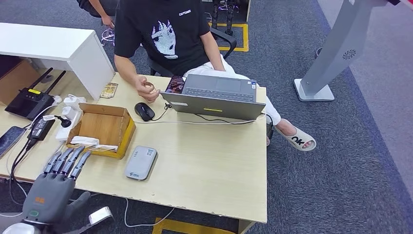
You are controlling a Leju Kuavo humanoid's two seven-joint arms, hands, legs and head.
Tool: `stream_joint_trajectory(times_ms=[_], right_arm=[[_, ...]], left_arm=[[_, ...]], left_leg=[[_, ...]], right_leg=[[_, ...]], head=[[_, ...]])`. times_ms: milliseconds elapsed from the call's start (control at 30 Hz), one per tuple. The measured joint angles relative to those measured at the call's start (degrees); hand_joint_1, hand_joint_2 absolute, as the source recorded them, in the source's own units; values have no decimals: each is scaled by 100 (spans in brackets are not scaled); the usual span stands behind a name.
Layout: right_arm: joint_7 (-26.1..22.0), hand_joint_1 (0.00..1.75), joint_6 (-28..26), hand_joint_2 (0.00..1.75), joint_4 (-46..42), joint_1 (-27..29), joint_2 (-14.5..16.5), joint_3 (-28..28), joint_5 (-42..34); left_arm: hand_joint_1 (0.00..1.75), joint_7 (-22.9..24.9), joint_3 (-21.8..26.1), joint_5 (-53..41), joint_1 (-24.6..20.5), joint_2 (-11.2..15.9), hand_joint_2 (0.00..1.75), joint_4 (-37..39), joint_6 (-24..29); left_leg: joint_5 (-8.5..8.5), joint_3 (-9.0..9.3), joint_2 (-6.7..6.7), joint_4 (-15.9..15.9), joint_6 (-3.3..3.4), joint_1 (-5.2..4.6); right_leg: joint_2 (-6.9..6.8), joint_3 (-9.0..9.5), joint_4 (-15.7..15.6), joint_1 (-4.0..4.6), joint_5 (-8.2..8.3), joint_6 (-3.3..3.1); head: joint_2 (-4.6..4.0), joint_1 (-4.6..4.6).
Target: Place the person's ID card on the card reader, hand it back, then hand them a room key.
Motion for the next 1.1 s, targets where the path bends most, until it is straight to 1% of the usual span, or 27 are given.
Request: stream_joint_trajectory(times_ms=[100,267,433,667,767,967,1100], right_arm=[[12,0,4,175,0,-3,0,0,55],[16,0,39,175,1,-8,0,1,95],[33,0,74,175,1,-11,-1,8,140],[46,0,83,175,-1,-13,-2,35,177],[18,0,93,175,-1,-13,-4,46,198],[-61,0,127,175,-4,-12,-19,87,266],[-92,0,140,175,-6,-15,-37,118,287]], left_arm=[[0,-136,102,-27,-320,-88,175,269,-56],[0,-351,283,109,-879,-327,175,945,-234],[0,-477,436,156,-1234,-542,175,1556,-269],[0,-584,587,266,-1489,-738,175,2112,-322],[0,-724,627,366,-1543,-793,175,2281,-313],[0,-1083,711,692,-1653,-841,175,2503,-293],[0,-1193,717,733,-1772,-845,175,2624,-274]], left_leg=[[2,0,-3,0,1,-1],[6,0,-3,0,-3,0],[7,-1,-3,0,-3,0],[6,-2,-2,0,-3,0],[6,-2,-2,0,-3,0],[7,-2,-3,0,-3,0],[7,-2,-2,0,-3,0]], right_leg=[[-4,3,0,0,1,0],[-5,3,0,0,3,0],[-4,2,0,0,4,0],[-3,0,0,0,4,0],[-3,-1,0,0,4,0],[-3,-1,0,0,4,0],[-3,0,0,0,4,0]], head=[[0,0],[0,1],[0,1],[0,0],[0,0],[-1,0],[0,0]])
